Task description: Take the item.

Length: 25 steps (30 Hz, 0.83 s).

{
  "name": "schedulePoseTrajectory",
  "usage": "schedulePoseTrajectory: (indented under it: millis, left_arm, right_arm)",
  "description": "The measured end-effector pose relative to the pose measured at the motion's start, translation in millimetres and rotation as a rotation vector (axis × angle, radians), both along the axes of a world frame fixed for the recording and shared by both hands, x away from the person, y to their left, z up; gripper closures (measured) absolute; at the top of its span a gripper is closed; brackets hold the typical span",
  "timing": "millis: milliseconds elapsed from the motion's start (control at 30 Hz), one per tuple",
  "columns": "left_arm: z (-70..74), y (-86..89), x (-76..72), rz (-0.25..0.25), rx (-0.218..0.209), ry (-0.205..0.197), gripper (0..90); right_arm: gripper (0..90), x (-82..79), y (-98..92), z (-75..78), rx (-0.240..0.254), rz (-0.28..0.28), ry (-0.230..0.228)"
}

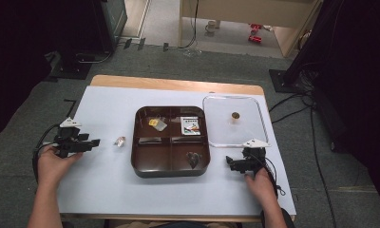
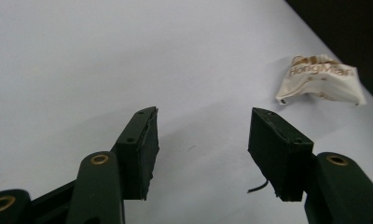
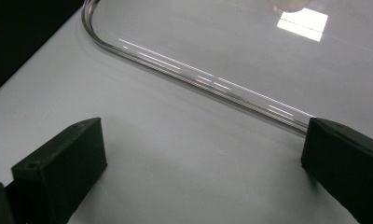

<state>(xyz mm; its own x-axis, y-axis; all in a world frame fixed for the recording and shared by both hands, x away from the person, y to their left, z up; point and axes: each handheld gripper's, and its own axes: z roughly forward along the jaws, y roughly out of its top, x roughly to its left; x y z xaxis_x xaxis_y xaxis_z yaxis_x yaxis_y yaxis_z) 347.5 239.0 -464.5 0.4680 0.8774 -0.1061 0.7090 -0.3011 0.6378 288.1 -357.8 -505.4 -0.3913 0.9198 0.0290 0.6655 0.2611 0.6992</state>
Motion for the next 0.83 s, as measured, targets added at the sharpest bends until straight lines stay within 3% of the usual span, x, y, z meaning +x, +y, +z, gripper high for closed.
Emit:
schedulePoseTrajectory:
  millis: [200,300,500,633,833]
  left_arm:
    - [-5.4,3.2,0.9,0.017,0.030,0.010,41.4]
    - [-10.6,1.1,1.6,0.003,0.074,0.025,41.2]
    - [-12.0,1.6,0.9,0.001,0.061,0.022,38.2]
    - [-14.5,-2.1,-2.6,-0.016,0.087,-0.006,35.0]
    - [-18.3,-3.3,-6.6,-0.018,0.072,-0.037,28.3]
  right_arm:
    - [0.0,0.0,0.0,0.0,0.000,0.000,0.000]
    - [0.0,0.0,0.0,0.0,0.000,0.000,0.000]
    - [0.0,0.0,0.0,0.0,0.000,0.000,0.000]
    - [0.0,0.0,0.0,0.0,0.000,0.000,0.000]
    - [0.0,0.0,0.0,0.0,0.000,0.000,0.000]
